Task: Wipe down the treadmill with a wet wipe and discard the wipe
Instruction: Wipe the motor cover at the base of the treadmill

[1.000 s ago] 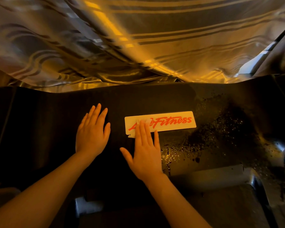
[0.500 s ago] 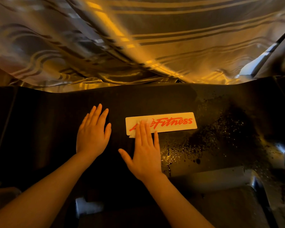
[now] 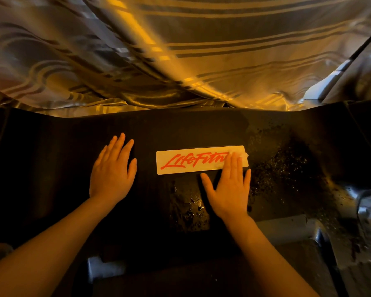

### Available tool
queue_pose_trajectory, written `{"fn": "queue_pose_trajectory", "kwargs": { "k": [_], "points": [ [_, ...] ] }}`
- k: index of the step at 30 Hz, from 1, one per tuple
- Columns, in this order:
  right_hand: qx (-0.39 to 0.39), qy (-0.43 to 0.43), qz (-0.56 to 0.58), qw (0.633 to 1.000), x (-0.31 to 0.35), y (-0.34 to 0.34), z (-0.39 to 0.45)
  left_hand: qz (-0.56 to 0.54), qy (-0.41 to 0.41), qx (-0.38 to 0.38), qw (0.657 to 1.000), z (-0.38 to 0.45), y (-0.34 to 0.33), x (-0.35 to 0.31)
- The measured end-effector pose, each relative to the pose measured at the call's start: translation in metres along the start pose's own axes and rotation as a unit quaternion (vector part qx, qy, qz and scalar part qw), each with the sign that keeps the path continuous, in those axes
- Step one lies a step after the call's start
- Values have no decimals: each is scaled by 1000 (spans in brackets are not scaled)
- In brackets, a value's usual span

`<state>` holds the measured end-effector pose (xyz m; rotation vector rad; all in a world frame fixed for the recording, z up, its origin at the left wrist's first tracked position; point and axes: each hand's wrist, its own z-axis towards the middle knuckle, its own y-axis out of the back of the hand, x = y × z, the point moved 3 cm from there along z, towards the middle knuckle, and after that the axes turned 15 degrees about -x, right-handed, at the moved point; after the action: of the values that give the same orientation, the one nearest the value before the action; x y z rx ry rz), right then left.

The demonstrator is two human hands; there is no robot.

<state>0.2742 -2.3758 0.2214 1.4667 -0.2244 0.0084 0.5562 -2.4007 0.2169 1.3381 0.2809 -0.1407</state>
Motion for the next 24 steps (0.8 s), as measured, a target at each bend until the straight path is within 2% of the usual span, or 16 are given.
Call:
{"fn": "queue_pose_trajectory", "kwargs": {
  "k": [3, 6, 12, 17, 20, 24],
  "points": [
    [10, 55, 31, 998, 22, -4, -1, -4, 2, -1, 1000, 0, 0, 0],
    [12, 74, 31, 997, 26, -6, 0, -2, 1, -1, 1000, 0, 0, 0],
    [-31, -13, -4, 999, -17, -2, 20, -1, 2, -2, 1000, 0, -1, 0],
    [-26, -24, 13, 999, -15, 1, 19, -5, 6, 2, 1000, 0, 1, -1],
    [-2, 14, 19, 1000, 9, -1, -2, -1, 8, 5, 1000, 1, 1, -2],
    [41, 100, 89, 990, 57, -8, -42, -1, 6, 5, 1000, 0, 2, -2]
  ]
}}
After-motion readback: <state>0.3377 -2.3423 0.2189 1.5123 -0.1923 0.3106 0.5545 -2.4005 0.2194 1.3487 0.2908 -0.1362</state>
